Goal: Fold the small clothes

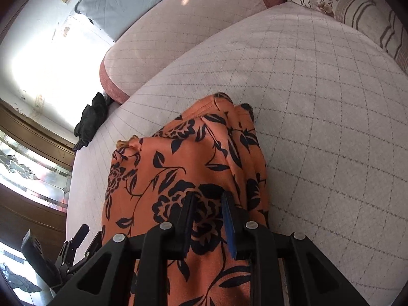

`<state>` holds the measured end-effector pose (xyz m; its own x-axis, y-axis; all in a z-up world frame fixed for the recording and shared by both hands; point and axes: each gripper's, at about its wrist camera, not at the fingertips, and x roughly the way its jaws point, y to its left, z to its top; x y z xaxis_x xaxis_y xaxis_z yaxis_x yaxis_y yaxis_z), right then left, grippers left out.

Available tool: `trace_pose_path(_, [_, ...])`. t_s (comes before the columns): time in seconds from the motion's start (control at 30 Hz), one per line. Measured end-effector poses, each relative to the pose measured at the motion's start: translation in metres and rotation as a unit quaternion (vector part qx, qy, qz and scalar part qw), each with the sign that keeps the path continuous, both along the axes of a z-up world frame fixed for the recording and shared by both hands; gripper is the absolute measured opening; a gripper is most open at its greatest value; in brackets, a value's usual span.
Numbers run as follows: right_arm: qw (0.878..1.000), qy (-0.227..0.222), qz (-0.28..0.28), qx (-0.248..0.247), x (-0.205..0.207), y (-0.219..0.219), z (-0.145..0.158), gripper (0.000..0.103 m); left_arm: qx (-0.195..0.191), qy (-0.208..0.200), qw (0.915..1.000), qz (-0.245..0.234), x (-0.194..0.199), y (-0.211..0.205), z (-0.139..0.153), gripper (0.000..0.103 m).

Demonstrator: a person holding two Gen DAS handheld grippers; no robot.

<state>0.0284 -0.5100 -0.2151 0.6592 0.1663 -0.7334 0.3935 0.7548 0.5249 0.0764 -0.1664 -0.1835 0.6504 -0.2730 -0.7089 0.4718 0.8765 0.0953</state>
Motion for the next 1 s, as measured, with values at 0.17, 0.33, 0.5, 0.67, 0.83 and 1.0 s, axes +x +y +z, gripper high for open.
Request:
trace_pose_path(0.17, [0.998,-0.053,-0.014,-0.011,-0.002,0.004,0.017,0.026,0.016,0.002,0.9999,-0.006,0.000,-0.008,-0.006,0.083])
trace_pose_path(0.33, [1.000,0.017,-0.002,-0.004,0.017,0.007,-0.010,0.027,0.019,0.006,0.9998,-0.002,0.002,-0.009,-0.010,0.084])
trace_pose_path(0.5, [1.000,0.013,0.006,-0.012,0.015,0.008,-0.006,0.027,0.017,0.010,0.9998,0.000,0.003,-0.008,-0.011,0.084])
trace_pose_path(0.67, [1.000,-0.009,0.004,-0.003,0.006,0.004,0.002,0.027,0.016,0.011,0.9998,0.000,0.003,-0.007,-0.012,0.084])
trace_pose_path(0.83, [0.999,-0.025,0.016,-0.012,0.005,0.008,0.009,0.027,0.013,0.015,0.9998,0.002,0.005,-0.007,-0.013,0.084])
trace_pose_path(1.0, [0.999,0.012,0.026,-0.022,0.013,0.009,-0.006,0.029,0.009,0.021,0.9997,0.002,0.006,-0.007,-0.015,0.084])
